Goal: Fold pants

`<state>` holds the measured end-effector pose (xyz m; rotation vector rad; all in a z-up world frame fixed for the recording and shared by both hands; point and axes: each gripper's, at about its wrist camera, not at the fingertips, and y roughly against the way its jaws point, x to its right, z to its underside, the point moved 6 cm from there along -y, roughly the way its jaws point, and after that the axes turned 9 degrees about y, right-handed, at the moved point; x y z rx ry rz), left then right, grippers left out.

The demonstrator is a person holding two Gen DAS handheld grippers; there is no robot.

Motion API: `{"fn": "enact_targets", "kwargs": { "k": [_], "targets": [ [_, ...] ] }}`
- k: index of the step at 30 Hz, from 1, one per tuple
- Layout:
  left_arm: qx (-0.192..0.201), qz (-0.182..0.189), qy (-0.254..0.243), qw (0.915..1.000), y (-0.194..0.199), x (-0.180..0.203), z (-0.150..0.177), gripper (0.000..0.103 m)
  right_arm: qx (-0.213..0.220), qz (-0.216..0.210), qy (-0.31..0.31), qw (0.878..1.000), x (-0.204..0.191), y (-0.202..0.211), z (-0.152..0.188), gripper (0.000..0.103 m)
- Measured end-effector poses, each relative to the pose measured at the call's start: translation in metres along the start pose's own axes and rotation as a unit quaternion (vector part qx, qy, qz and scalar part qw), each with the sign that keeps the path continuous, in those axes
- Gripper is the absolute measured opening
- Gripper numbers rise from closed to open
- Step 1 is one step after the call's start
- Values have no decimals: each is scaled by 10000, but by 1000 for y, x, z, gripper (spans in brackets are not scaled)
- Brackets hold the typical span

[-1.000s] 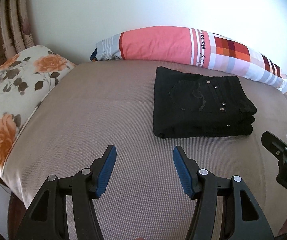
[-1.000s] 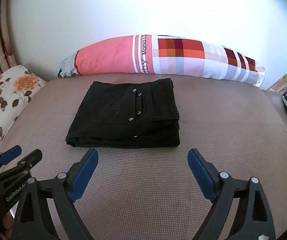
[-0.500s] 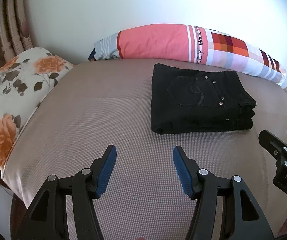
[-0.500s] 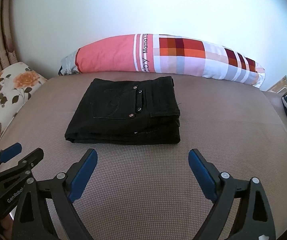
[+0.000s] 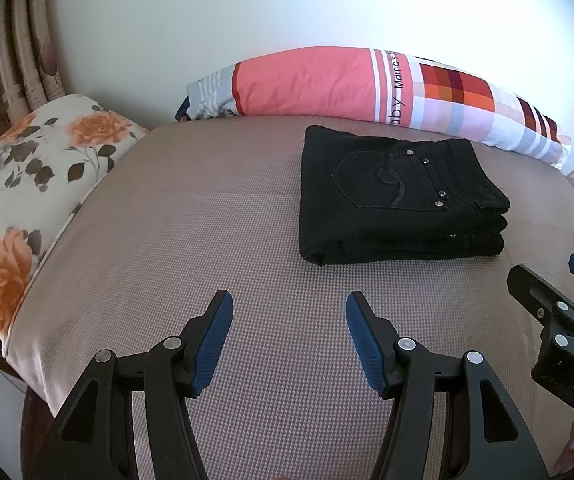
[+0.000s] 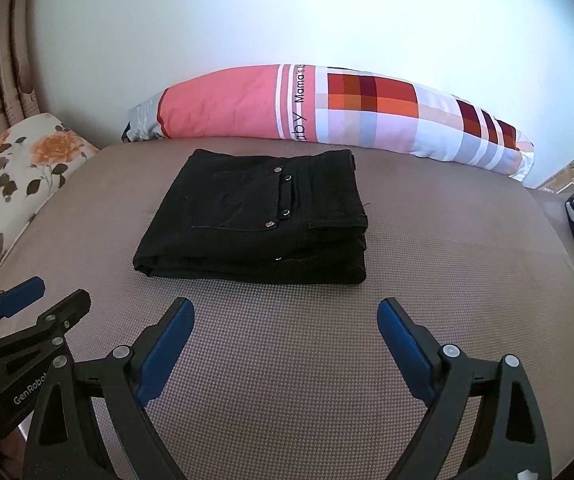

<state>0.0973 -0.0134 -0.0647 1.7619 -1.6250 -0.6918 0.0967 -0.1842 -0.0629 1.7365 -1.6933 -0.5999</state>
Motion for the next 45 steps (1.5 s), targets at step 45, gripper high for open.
{"fn": "enact_targets", "kwargs": {
  "k": [45],
  "targets": [
    [-78, 14, -204, 9998, -4, 3, 9, 60, -129, -81, -50, 9999, 0, -13, 11, 92]
  ]
}}
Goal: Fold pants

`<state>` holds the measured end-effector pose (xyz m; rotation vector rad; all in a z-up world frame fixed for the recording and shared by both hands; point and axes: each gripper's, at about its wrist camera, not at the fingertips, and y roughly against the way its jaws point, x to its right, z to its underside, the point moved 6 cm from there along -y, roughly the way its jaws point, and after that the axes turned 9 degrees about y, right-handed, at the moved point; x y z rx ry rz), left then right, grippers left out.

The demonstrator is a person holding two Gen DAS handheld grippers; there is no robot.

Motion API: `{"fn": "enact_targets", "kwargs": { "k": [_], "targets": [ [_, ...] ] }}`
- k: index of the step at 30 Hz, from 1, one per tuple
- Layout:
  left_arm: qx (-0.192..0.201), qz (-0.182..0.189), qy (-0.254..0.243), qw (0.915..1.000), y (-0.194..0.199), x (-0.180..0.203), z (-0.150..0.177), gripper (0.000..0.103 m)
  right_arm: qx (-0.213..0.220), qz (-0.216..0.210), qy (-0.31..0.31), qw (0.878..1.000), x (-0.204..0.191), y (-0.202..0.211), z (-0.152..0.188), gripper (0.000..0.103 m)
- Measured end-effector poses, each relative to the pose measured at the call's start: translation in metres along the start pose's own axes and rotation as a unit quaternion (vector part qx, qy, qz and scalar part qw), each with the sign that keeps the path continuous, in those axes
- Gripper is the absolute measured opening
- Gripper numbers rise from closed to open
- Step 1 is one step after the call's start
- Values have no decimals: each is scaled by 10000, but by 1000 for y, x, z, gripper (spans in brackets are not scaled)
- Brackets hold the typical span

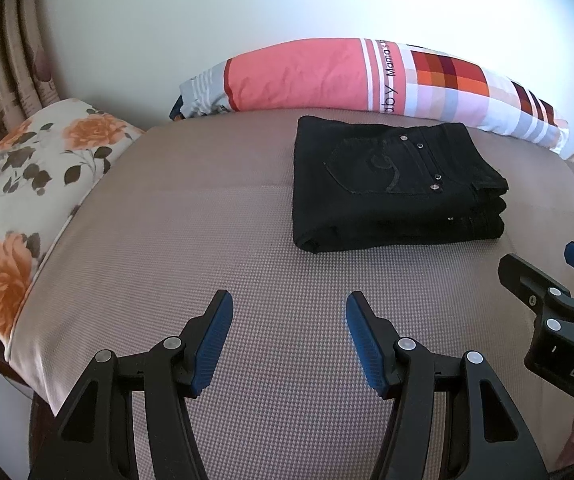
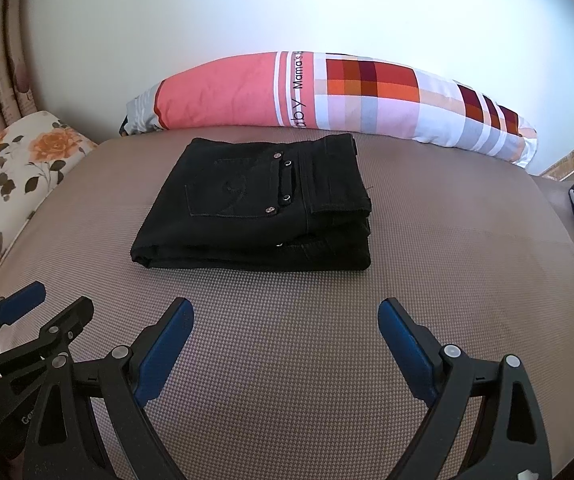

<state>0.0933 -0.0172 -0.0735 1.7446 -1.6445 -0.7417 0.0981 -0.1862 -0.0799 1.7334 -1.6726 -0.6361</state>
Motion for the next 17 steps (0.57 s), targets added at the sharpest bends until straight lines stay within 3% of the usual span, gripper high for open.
{"fn": "enact_targets", "kwargs": {
  "k": [17],
  "targets": [
    [-72, 71, -32, 9999, -6, 2, 2, 60, -50, -11, -10, 10000, 1, -3, 2, 92]
  ]
}}
